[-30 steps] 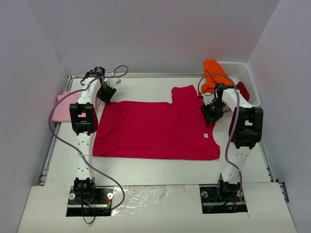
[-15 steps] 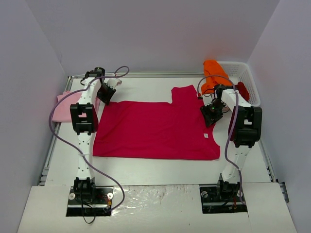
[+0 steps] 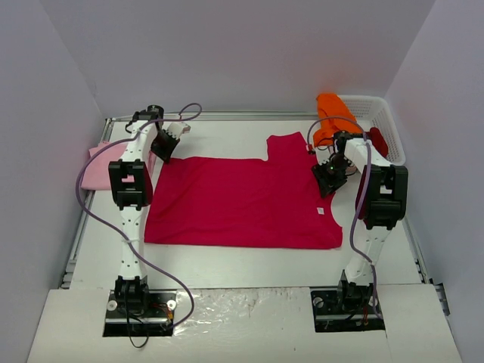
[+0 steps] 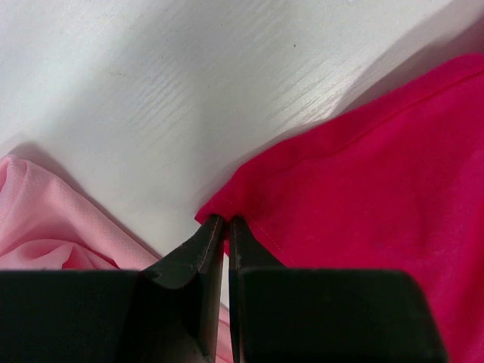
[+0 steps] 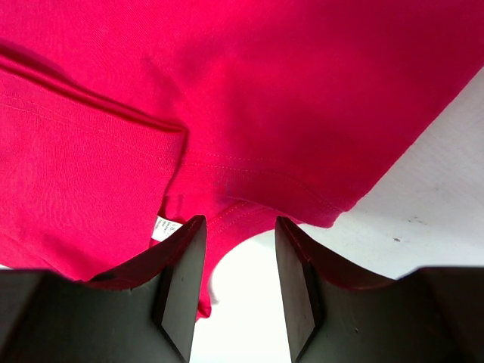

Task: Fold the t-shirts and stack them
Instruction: Grap the side of the flattened tshirt furthest away from the robot with both arms

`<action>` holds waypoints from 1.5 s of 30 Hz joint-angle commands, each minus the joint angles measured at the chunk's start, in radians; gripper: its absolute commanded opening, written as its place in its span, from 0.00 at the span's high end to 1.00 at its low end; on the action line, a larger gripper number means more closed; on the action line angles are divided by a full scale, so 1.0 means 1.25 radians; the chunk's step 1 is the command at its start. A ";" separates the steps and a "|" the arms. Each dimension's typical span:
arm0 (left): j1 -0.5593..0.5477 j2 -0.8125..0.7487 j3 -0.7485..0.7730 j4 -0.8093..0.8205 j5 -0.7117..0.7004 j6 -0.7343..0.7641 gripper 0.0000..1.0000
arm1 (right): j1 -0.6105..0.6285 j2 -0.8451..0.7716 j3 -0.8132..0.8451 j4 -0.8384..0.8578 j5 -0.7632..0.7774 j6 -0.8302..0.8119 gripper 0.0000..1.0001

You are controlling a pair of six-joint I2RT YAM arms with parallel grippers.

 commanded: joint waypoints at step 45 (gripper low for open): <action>-0.120 -0.336 -0.376 0.248 -0.306 -0.237 0.98 | 0.009 0.344 0.718 0.196 -0.278 0.144 0.42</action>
